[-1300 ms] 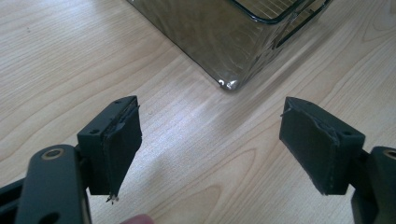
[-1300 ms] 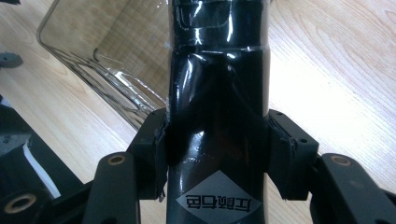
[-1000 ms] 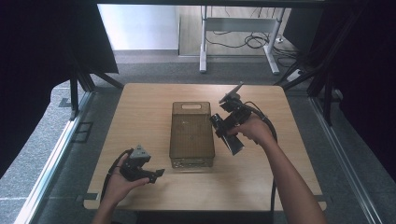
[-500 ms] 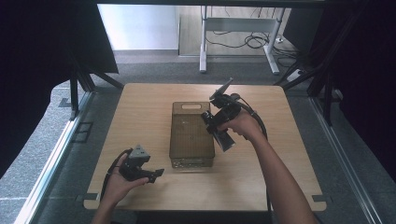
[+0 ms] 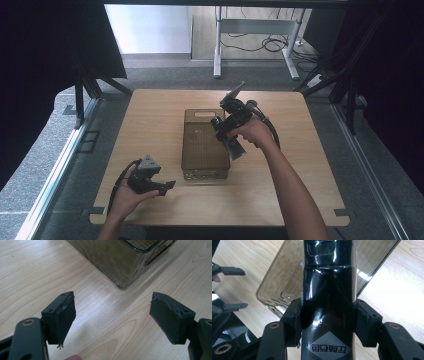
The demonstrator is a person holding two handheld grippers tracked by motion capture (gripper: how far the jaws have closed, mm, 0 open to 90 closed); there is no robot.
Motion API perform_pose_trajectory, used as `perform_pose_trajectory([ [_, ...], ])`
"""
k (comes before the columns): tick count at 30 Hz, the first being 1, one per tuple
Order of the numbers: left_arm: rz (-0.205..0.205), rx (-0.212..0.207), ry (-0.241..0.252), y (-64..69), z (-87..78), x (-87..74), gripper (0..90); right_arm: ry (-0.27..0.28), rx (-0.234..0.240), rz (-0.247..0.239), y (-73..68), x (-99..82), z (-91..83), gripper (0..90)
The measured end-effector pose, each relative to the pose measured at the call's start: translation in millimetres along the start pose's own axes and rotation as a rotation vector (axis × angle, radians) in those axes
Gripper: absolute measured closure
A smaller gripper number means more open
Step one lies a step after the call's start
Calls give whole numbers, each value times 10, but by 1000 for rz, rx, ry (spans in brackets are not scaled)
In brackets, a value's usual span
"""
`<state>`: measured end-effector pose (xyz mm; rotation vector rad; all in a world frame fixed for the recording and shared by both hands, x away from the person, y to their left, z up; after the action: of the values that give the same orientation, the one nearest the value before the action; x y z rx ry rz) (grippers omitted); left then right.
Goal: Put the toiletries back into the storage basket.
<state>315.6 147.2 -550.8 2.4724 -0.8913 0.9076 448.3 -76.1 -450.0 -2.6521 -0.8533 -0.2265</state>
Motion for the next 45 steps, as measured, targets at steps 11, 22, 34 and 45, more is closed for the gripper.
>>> perform_pose_trajectory([
  [11, 2, 1, 2, 4, -3, 3, 214, -9, 21, 21, -60, 94, 55, 462],
  [22, 0, -5, 1, 0, -4, 2, 213, -30, 22, 64, -108, 179, 155, 462],
  [34, 5, -8, 5, -5, -11, 4, 213, -45, 43, 74, -266, 305, 349, 462],
  [45, 1, -11, 2, -2, -6, 1, 213, -43, 47, 106, -284, 352, 399, 462],
])
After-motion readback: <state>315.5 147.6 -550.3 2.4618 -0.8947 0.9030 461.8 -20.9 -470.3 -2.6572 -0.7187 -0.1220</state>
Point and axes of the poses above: each handheld gripper's, and its own axes: z roughly forward along the jaws, x roughly out of its top, y roughly to its right, the point moved 8 cm from there along z, roughly forward along the jaws
